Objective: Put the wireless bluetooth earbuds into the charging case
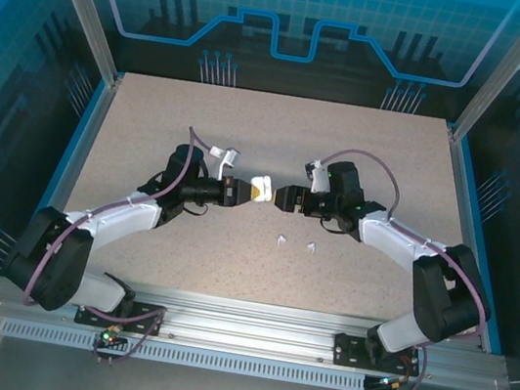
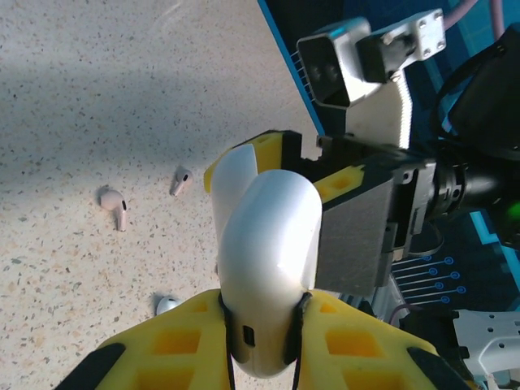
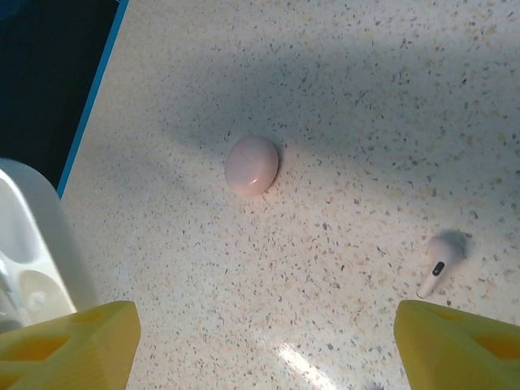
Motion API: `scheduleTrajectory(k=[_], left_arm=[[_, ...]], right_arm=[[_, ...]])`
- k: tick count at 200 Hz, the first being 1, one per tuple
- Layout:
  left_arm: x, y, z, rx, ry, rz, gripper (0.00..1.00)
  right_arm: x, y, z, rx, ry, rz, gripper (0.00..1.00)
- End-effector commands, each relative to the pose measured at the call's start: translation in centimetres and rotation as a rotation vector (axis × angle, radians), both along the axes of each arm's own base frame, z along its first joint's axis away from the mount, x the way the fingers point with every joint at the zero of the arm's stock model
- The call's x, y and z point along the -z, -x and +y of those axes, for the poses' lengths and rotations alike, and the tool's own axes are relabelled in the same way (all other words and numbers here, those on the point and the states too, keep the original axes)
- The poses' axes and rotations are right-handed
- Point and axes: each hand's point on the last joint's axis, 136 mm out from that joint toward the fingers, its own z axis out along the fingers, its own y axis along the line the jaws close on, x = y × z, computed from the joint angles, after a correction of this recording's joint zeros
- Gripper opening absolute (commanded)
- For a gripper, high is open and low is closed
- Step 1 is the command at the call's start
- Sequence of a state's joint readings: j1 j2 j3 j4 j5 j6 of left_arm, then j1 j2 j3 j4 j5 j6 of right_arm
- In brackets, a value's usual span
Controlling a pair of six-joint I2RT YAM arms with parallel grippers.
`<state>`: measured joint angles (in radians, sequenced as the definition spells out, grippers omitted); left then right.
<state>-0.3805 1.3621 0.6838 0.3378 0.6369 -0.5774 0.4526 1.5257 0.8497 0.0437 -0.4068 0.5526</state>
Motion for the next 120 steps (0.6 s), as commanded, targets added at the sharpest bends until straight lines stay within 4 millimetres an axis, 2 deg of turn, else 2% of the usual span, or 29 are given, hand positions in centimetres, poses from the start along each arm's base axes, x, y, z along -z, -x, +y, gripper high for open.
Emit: scheduleTrajectory(k=[1, 31, 68, 120], left_arm=[[-1.9, 0.1, -0.3, 0.021, 0.036, -0.049, 0.00], [-1.8, 0.1, -0.3, 0.020, 0.038, -0.050, 0.00], [-2.1, 0.0, -0.4, 0.018, 0.045, -0.055, 0.00], [-2.2, -0.1, -0.3, 0.010, 0.055, -0.056, 0.00]], right_arm=[[-2.0, 1.2, -0.2, -0.028, -0.042, -0.022, 0.83], [-3.7, 2.4, -0.1, -0.046, -0.108, -0.041, 0.82], [-5.1, 1.7, 0.9, -0.040, -0.193, -0.040, 0.72], [-4.9, 1.0, 2.7, -0.055, -0.206, -0.026, 0.60]])
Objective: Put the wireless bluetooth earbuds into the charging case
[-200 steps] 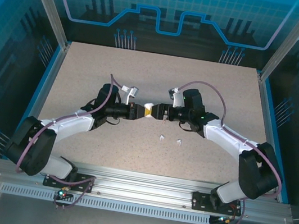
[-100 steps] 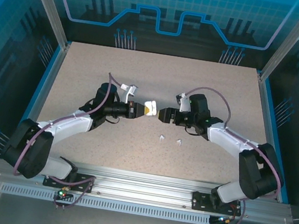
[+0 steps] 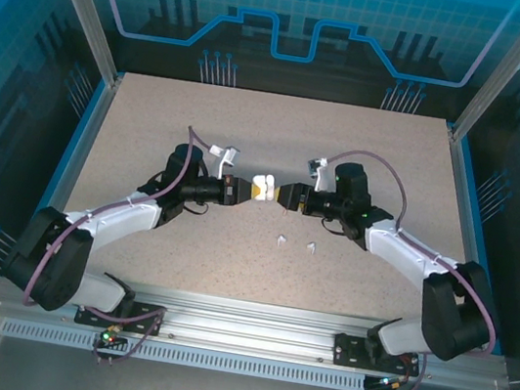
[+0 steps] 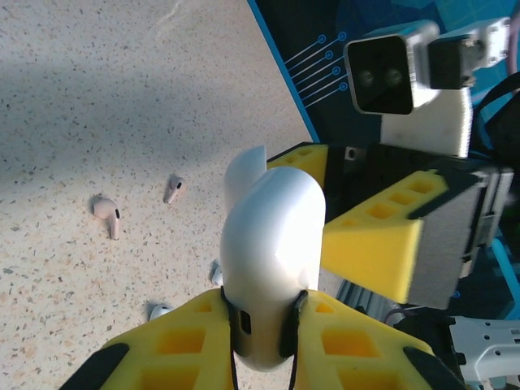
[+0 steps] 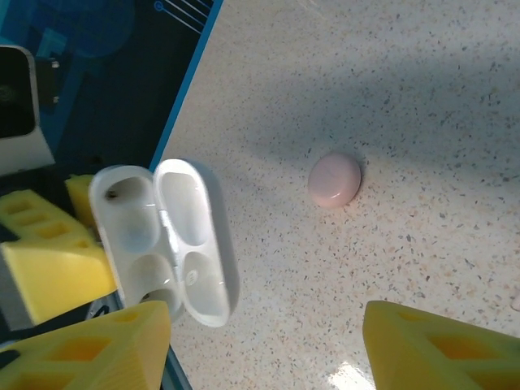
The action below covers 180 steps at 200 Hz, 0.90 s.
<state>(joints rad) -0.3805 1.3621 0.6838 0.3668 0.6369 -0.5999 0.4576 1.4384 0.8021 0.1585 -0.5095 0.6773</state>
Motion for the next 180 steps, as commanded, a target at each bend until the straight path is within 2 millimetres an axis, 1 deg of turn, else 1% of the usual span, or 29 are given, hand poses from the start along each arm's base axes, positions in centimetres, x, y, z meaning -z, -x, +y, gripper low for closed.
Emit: scheduleTrajectory(k=[1, 18, 30, 43, 54, 68, 77, 78, 80, 84, 95, 122, 133, 136, 142, 149, 158, 164, 172, 180], left_arm=[[-1.6, 0.1, -0.2, 0.016, 0.035, -0.048, 0.00], [-1.7, 0.1, -0.2, 0.015, 0.037, -0.050, 0.00], [-1.6, 0.1, -0.3, 0.015, 0.037, -0.048, 0.00], [-1.4, 0.1, -0.2, 0.015, 0.036, -0.045, 0.00], [-1.2, 0.2, -0.3, 0.016, 0.035, -0.039, 0.00], [-0.8, 0.2, -0.2, 0.012, 0.031, -0.033, 0.00], [-0.5, 0.2, -0.1, 0.010, 0.029, -0.029, 0.00], [-0.5, 0.2, -0.1, 0.008, 0.029, -0.029, 0.00], [-0.5, 0.2, -0.1, 0.007, 0.030, -0.029, 0.00], [-0.3, 0.2, -0.1, 0.005, 0.028, -0.025, 0.00], [0.0, 0.1, 0.1, -0.009, 0.023, -0.020, 0.00], [0.7, -0.4, 0.9, -0.074, -0.008, -0.013, 0.00], [0.8, -0.6, 1.5, -0.108, -0.024, -0.018, 0.09], [0.7, -0.7, 1.8, -0.119, -0.027, -0.022, 0.13], [0.5, -0.9, 2.2, -0.138, -0.030, -0.028, 0.23], [0.3, -0.9, 2.7, -0.155, -0.032, -0.034, 0.32], [0.0, -1.0, 3.3, -0.173, -0.035, -0.041, 0.49], [-0.3, -1.1, 3.7, -0.183, -0.038, -0.046, 0.58], [-0.6, -1.1, 4.3, -0.195, -0.041, -0.051, 0.68], [-0.9, -1.2, 4.7, -0.203, -0.045, -0.058, 0.76]], right_arm=[[-0.9, -0.4, 1.6, -0.032, -0.036, -0.012, 0.59], [-0.2, -0.3, 2.2, -0.043, -0.025, -0.001, 0.54], [0.2, -0.4, 2.7, -0.049, -0.025, 0.002, 0.47], [0.6, -0.7, 3.3, -0.059, -0.030, 0.012, 0.34], [0.7, -0.8, 3.8, -0.069, -0.041, 0.014, 0.26], [1.4, -0.6, 4.1, -0.076, -0.039, 0.039, 0.16], [1.7, -0.6, 4.2, -0.075, -0.036, 0.048, 0.07], [1.2, -0.9, 4.4, -0.075, -0.043, 0.037, 0.05], [0.8, -1.1, 4.5, -0.076, -0.048, 0.028, 0.03], [0.7, -1.2, 4.6, -0.077, -0.050, 0.027, 0.00], [0.6, -1.4, 4.8, -0.076, -0.048, 0.024, 0.00], [1.3, -1.8, 4.2, -0.063, 0.011, 0.041, 0.00], [1.5, -1.8, 3.9, -0.063, 0.042, 0.045, 0.00], [1.5, -1.9, 3.8, -0.062, 0.050, 0.043, 0.00], [1.8, -1.9, 3.6, -0.059, 0.076, 0.050, 0.00], [2.1, -1.9, 3.4, -0.059, 0.107, 0.057, 0.00], [2.4, -1.9, 3.0, -0.054, 0.149, 0.058, 0.00], [2.5, -2.0, 2.7, -0.052, 0.170, 0.056, 0.00], [2.7, -2.0, 2.4, -0.054, 0.193, 0.055, 0.00], [2.7, -2.1, 2.2, -0.057, 0.209, 0.054, 0.00]])
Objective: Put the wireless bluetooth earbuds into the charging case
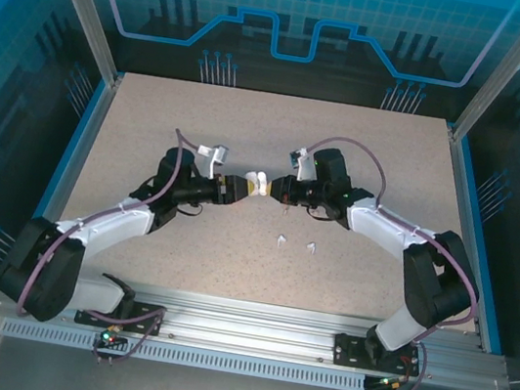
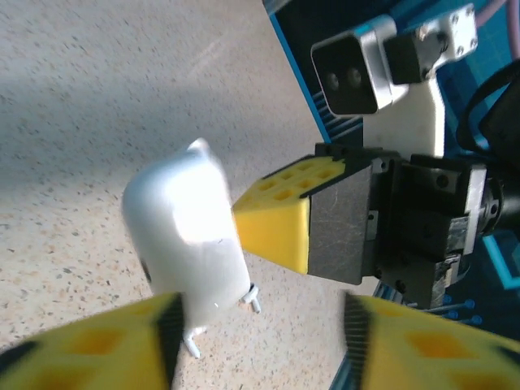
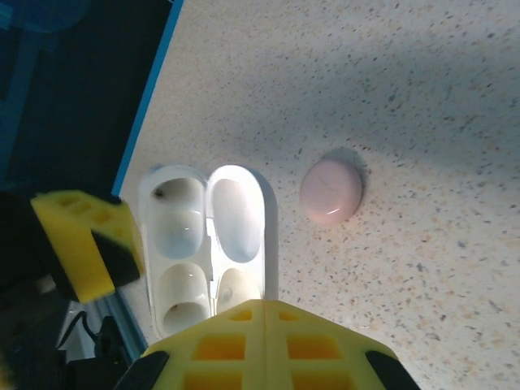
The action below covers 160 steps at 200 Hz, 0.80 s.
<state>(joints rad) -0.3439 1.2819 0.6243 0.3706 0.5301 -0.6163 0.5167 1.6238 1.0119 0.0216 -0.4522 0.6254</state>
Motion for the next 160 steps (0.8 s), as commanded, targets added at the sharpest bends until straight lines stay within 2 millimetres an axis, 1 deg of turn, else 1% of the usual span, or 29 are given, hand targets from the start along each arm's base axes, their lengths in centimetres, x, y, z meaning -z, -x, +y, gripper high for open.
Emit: scheduleTrajectory(k=[1, 20, 40, 55, 69, 81, 87, 96, 113, 124, 160], left_arm=[[-1.0, -0.4, 2.0, -0.063, -0.026, -0.035, 0.77], [-1.6, -0.7, 2.8, -0.078, -0.046, -0.049, 0.90], [-1.7, -0.9, 3.4, -0.092, -0.077, -0.045, 0.93], [-1.7, -1.1, 3.7, -0.105, -0.079, -0.041, 0.94], [-1.8, -1.2, 4.0, -0.121, -0.081, -0.032, 0.98], [-2.0, -1.3, 4.3, -0.139, -0.075, -0.029, 0.99], [-2.1, -1.4, 4.4, -0.147, -0.074, -0.029, 0.99], [-2.1, -1.5, 4.6, -0.161, -0.076, -0.023, 0.99], [-2.0, -1.7, 5.0, -0.182, -0.088, -0.013, 0.99], [-1.9, -1.8, 5.4, -0.197, -0.099, 0.002, 0.99], [-1.7, -2.1, 6.3, -0.231, -0.098, 0.033, 0.99]], right_arm=[[1.2, 0.3, -1.0, -0.021, 0.111, 0.012, 0.00], [1.3, 0.0, -1.4, -0.032, 0.136, 0.005, 0.00], [1.7, -0.5, -1.6, -0.035, 0.155, 0.014, 0.00], [2.1, -0.6, -1.3, -0.042, 0.160, 0.031, 0.00], [2.5, -0.6, -1.0, -0.058, 0.166, 0.049, 0.00], [3.0, -0.5, -0.7, -0.077, 0.188, 0.057, 0.00], [3.3, -0.4, -0.6, -0.087, 0.204, 0.064, 0.08], [3.7, -0.3, -0.5, -0.098, 0.236, 0.073, 0.23], [4.6, -0.2, -0.1, -0.130, 0.292, 0.087, 0.41], [5.4, -0.2, 0.0, -0.150, 0.330, 0.101, 0.44], [7.6, -0.2, 0.1, -0.204, 0.426, 0.156, 0.44]])
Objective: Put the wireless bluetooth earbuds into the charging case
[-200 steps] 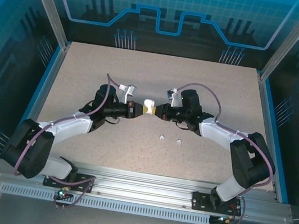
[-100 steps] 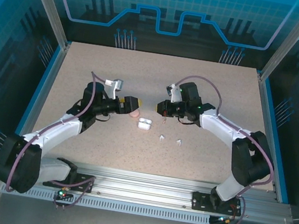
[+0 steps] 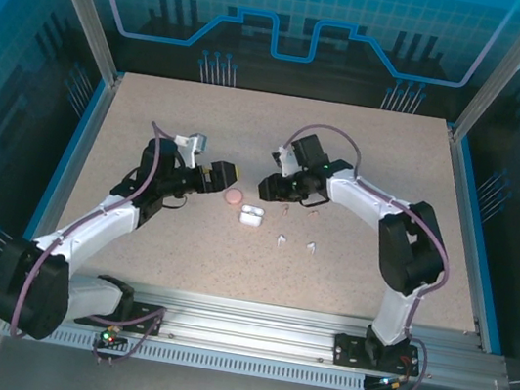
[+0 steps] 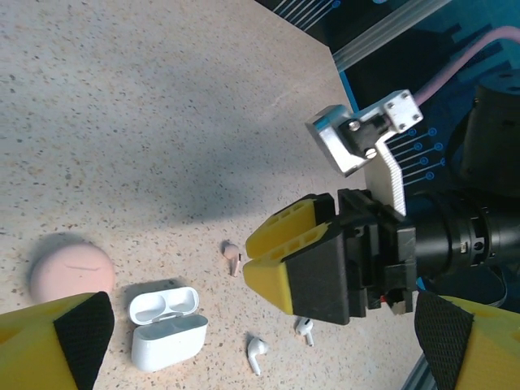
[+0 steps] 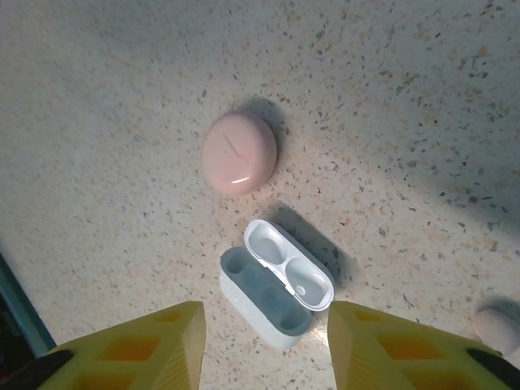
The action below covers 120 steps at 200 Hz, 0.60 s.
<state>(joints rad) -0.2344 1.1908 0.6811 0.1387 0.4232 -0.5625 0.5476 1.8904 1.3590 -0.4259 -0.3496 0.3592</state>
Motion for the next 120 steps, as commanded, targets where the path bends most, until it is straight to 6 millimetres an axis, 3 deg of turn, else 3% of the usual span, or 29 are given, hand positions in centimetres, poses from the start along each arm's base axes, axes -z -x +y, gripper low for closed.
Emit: scheduleTrajectory(k=[1, 55, 120], left_arm=[[-1.1, -0.4, 1.0, -0.043, -0.001, 0.002, 0.99], [0.6, 0.3, 0.7, -0.024, 0.025, 0.091, 0.99], [5.9, 2.7, -2.1, 0.140, 0.153, 0.291, 0.98]], right_arm=[[2.3, 1.3, -0.6, -0.057, 0.112, 0.072, 0.44], [2.3, 1.9, 0.4, -0.044, 0.111, 0.124, 0.51], [1.6, 1.7, -0.1, 0.106, 0.060, 0.225, 0.50]])
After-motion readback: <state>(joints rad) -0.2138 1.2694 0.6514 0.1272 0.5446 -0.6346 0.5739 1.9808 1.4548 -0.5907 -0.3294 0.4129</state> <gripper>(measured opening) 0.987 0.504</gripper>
